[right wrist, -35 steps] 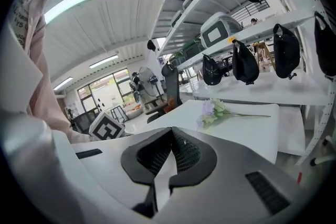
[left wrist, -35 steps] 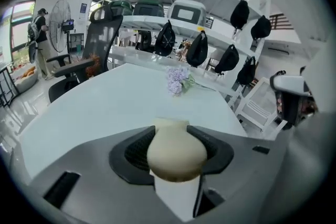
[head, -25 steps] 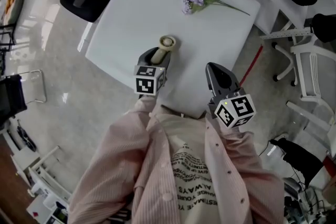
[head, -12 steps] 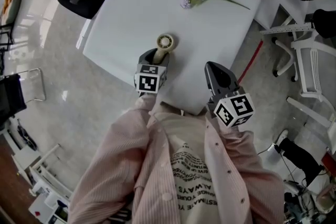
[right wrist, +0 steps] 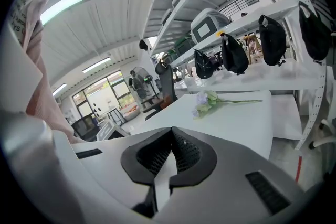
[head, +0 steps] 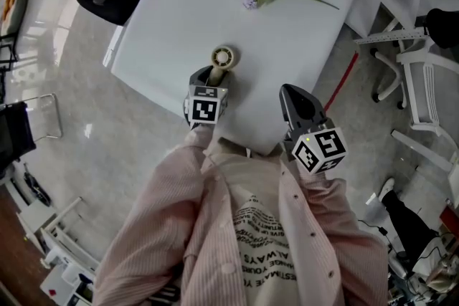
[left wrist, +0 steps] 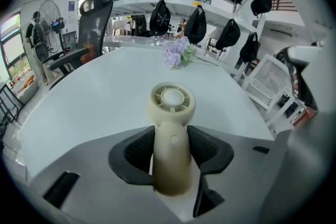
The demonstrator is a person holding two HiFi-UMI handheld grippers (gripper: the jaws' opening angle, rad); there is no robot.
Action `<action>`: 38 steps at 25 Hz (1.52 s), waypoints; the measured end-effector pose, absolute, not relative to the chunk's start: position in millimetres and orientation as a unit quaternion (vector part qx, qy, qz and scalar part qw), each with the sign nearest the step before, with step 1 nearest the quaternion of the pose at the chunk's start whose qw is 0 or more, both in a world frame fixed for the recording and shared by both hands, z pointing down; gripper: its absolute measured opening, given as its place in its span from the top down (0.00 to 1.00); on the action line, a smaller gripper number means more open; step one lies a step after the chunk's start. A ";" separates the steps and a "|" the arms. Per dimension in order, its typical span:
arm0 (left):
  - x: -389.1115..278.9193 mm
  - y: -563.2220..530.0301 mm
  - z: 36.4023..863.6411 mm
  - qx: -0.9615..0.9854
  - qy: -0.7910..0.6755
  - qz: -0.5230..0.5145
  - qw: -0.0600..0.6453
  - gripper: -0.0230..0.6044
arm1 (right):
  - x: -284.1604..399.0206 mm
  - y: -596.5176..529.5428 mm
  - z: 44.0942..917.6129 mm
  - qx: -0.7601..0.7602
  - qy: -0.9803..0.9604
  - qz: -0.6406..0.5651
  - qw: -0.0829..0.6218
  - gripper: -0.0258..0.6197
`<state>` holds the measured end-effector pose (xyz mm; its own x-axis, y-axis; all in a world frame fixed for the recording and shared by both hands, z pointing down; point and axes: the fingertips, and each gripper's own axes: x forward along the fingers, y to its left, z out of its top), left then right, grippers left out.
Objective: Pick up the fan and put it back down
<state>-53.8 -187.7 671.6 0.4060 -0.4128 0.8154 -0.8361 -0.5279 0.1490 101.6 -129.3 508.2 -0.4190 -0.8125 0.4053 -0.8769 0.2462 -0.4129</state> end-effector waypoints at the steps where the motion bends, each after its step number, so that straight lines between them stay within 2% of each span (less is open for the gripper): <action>1: -53.3 -187.7 671.9 0.790 -0.396 0.373 0.283 0.66 | 101.9 -128.9 508.7 0.536 -0.788 0.299 0.054 0.96; 5: -53.5 -187.9 672.2 0.792 -0.397 0.365 0.286 0.65 | 100.5 -128.5 508.9 0.532 -0.790 0.299 0.053 0.96; 7: -53.5 -189.2 669.9 0.794 -0.399 0.364 0.280 0.59 | 100.0 -129.4 507.7 0.530 -0.792 0.298 0.052 0.96; 14: -56.2 -190.0 643.5 0.808 -0.410 0.348 0.241 0.59 | 98.6 -132.3 503.0 0.526 -0.797 0.293 0.047 0.96; 17: -57.2 -183.2 627.7 0.816 -0.413 0.336 0.223 0.65 | 98.5 -133.4 499.1 0.525 -0.800 0.288 0.044 0.96; 19: -59.2 -178.8 616.6 0.820 -0.417 0.331 0.209 0.77 | 98.3 -134.7 495.0 0.524 -0.802 0.282 0.041 0.96; 25: -62.7 -167.2 579.9 0.830 -0.424 0.310 0.184 0.91 | 100.5 -136.7 478.5 0.527 -0.808 0.264 0.034 0.96; 31: -68.1 -164.3 539.6 0.843 -0.430 0.275 0.170 0.96 | 101.6 -139.0 463.3 0.528 -0.813 0.243 0.026 0.96; 38: -78.1 -158.6 494.0 0.856 -0.437 0.221 0.167 0.96 | 105.8 -142.9 441.6 0.533 -0.816 0.223 0.007 0.96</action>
<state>-78.1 -158.6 494.0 0.5202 -0.6740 0.5245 -0.8217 -0.5623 0.0925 105.8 -142.9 441.6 -0.4321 -0.8667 0.2493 -0.8729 0.3326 -0.3569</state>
